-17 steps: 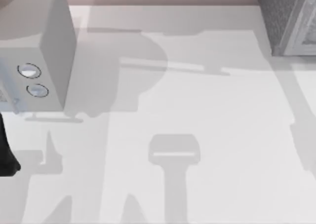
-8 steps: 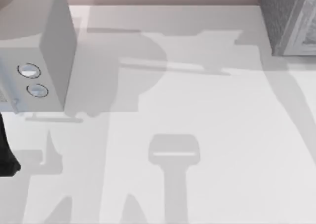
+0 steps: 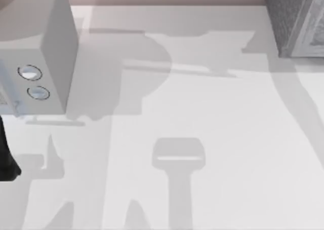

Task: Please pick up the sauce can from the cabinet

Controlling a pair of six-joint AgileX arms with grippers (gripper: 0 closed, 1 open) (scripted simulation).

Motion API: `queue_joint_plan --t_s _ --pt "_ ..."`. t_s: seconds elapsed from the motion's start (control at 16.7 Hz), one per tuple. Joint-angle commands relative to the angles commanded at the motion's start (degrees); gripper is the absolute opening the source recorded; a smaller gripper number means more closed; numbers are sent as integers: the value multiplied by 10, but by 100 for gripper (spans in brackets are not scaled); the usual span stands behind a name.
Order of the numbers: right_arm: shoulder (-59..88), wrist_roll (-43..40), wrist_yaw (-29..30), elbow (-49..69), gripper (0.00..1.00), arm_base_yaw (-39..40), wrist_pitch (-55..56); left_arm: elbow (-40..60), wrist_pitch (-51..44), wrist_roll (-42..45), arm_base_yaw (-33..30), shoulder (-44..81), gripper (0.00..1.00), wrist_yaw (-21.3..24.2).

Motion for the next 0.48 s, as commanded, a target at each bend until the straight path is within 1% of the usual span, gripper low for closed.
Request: queue_joint_plan --t_s 0.12,0.24,0.36,0.48 --pt "-26 0 -3 -30 0 -6 15 0 0 0 0 0 100 0" --pt "-68 0 -9 -84 0 -14 38 0 0 0 0 0 100 0" --pt "-124 0 -19 -162 0 -25 67 0 0 0 0 0 100 0" --pt "-191 -1 -33 -264 0 -36 101 0 0 0 0 0 100 0"
